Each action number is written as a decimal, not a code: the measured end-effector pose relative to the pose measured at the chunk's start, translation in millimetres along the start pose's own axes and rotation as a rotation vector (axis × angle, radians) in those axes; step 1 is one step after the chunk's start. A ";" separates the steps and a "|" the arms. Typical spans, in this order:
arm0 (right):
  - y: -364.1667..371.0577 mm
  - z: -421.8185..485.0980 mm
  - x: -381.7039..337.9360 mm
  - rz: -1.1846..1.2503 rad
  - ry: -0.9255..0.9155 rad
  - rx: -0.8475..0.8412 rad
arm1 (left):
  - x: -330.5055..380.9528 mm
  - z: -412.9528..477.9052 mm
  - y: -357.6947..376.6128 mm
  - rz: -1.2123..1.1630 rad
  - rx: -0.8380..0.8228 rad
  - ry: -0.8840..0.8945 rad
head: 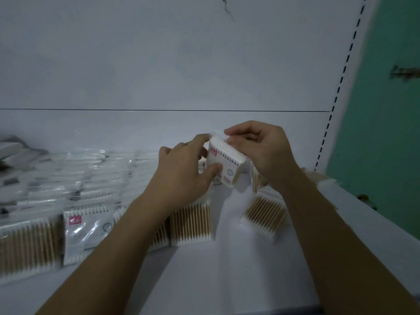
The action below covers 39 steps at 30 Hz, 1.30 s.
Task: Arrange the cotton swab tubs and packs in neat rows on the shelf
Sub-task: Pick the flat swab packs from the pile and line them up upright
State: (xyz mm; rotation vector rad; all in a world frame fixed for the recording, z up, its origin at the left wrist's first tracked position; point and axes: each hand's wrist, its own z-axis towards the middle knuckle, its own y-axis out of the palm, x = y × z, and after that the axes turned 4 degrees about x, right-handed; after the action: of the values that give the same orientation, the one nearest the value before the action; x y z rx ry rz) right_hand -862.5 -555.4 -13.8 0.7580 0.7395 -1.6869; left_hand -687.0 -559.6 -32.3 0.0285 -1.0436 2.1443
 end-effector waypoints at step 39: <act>48.4 39.5 51.8 -1.254 -0.090 -0.331 | -5.1 0.1 -3.9 0.471 -0.113 -0.040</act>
State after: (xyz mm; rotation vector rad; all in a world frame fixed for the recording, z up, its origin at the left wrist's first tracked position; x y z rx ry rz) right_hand -830.6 -626.7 -35.8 -0.1235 1.5594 -2.5380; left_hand -680.8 -561.2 -31.2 -0.2522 -1.2924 2.5023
